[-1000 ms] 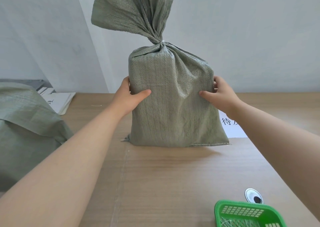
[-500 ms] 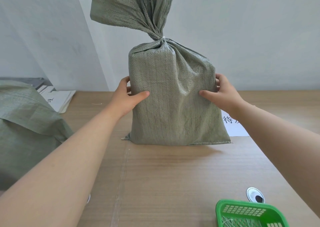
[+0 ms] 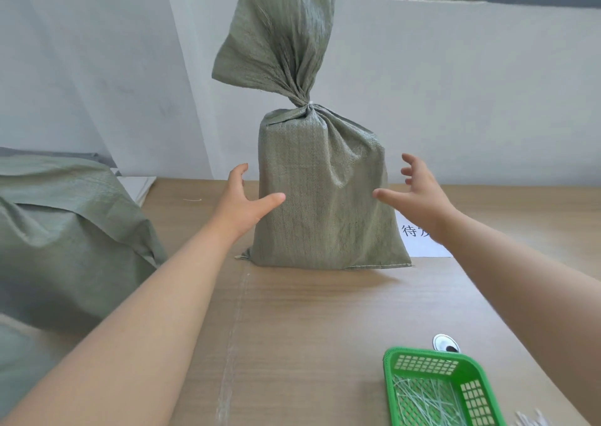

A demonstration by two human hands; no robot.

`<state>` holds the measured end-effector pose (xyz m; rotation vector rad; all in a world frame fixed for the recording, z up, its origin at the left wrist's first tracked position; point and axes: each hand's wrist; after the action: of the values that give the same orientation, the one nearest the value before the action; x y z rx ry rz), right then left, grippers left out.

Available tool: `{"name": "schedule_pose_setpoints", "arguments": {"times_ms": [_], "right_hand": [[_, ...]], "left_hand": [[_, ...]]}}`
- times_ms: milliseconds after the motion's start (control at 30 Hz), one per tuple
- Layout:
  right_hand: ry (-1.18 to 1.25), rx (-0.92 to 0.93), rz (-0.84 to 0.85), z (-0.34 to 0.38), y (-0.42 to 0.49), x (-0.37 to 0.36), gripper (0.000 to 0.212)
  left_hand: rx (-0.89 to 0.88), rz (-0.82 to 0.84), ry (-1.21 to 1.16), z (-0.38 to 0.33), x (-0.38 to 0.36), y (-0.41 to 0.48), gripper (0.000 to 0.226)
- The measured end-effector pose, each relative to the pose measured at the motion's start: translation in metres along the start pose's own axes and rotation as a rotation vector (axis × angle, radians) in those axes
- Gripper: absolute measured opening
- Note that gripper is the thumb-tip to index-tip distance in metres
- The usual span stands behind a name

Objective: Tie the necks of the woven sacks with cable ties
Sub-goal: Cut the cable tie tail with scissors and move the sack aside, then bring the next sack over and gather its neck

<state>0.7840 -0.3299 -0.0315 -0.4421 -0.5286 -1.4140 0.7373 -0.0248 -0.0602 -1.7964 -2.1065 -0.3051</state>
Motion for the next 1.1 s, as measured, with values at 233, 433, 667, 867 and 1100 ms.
{"name": "schedule_pose_setpoints", "arguments": {"times_ms": [233, 433, 667, 867, 1100], "right_hand": [[0.06, 0.022, 0.036, 0.029, -0.098, -0.003, 0.09], [0.103, 0.094, 0.08, 0.055, -0.179, -0.005, 0.088], [0.111, 0.252, 0.141, 0.084, -0.258, 0.009, 0.084], [0.128, 0.376, 0.194, 0.111, -0.327, 0.019, 0.076], [0.148, 0.452, 0.243, 0.154, -0.393, -0.008, 0.063]], "left_hand": [[0.003, 0.052, -0.059, -0.02, 0.005, -0.096, 0.126], [-0.076, 0.031, -0.018, -0.037, 0.014, -0.185, 0.1], [-0.132, -0.087, -0.006, -0.071, 0.023, -0.298, 0.089], [-0.173, -0.127, -0.009, -0.08, 0.031, -0.385, 0.08], [-0.214, -0.202, -0.025, -0.064, 0.077, -0.454, 0.055]]}}
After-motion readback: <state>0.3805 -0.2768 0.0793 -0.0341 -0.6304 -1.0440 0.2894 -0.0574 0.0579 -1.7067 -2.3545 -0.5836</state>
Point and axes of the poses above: each hand's wrist, its own y-axis towards the middle knuckle, its own x-axis out of the back of the hand, z = x × y, and after that the axes turned 6 degrees about z, right-handed
